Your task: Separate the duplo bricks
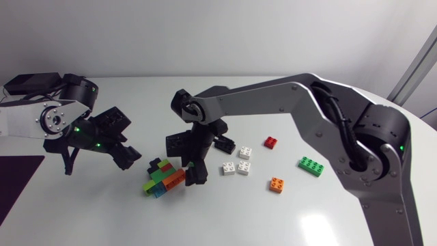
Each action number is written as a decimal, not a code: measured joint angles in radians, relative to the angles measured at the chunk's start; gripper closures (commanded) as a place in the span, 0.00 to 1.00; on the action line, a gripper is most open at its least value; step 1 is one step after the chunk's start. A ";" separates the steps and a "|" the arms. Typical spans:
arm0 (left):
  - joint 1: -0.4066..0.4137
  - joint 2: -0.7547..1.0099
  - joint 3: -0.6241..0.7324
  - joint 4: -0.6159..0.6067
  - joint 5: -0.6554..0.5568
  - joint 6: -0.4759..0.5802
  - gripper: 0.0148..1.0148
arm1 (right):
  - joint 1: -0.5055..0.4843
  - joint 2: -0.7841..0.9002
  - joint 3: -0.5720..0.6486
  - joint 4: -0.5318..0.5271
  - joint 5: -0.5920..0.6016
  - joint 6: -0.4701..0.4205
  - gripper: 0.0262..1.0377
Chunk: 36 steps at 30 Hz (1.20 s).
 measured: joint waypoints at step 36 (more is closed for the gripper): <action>-0.033 -0.026 -0.032 -0.112 0.238 0.001 0.13 | 0.115 -0.163 -0.288 0.337 0.192 0.077 0.77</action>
